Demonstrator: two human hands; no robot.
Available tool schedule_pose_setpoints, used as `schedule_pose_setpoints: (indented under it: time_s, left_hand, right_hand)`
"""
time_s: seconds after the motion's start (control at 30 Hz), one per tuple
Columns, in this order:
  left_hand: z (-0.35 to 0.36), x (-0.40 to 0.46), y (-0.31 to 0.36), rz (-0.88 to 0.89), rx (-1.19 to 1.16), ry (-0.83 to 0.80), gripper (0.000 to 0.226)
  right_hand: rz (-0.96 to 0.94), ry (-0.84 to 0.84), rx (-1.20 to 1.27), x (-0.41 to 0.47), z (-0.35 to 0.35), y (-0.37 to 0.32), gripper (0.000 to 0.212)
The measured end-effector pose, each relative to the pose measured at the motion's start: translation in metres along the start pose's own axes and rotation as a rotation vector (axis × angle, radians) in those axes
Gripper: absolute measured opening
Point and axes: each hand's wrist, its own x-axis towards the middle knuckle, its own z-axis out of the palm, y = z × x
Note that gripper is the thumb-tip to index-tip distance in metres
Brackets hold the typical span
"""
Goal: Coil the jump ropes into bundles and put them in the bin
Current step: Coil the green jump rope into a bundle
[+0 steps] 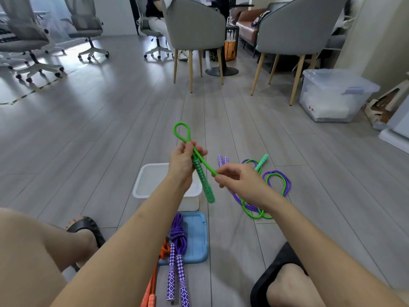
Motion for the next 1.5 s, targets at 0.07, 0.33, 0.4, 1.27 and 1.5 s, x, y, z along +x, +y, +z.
schedule_pose_setpoints:
  time_s: [0.07,0.33,0.4,1.27,1.5]
  left_hand:
    - [-0.012,0.013,0.012,0.054,-0.006,0.043,0.023]
    - [-0.021,0.01,0.027,0.124,0.326,-0.105,0.021]
    - [-0.016,0.001,0.02,0.104,0.382,-0.16,0.022]
    - [0.001,-0.03,0.001,-0.061,0.573,-0.578,0.026]
    - [0.001,-0.025,0.015,-0.012,0.774,-0.496,0.022]
  right_hand:
    - [-0.035,-0.139,-0.098,-0.002,-0.014,-0.003,0.01]
    - [-0.18,0.019,-0.27,0.009,-0.052,-0.006,0.011]
    - [-0.221,0.036,-0.358,0.012,-0.042,-0.007,0.011]
    - [-0.17,0.367,-0.586,0.012,-0.015,-0.005,0.011]
    - [-0.128,0.369,-0.489,0.016,-0.034,0.006,0.01]
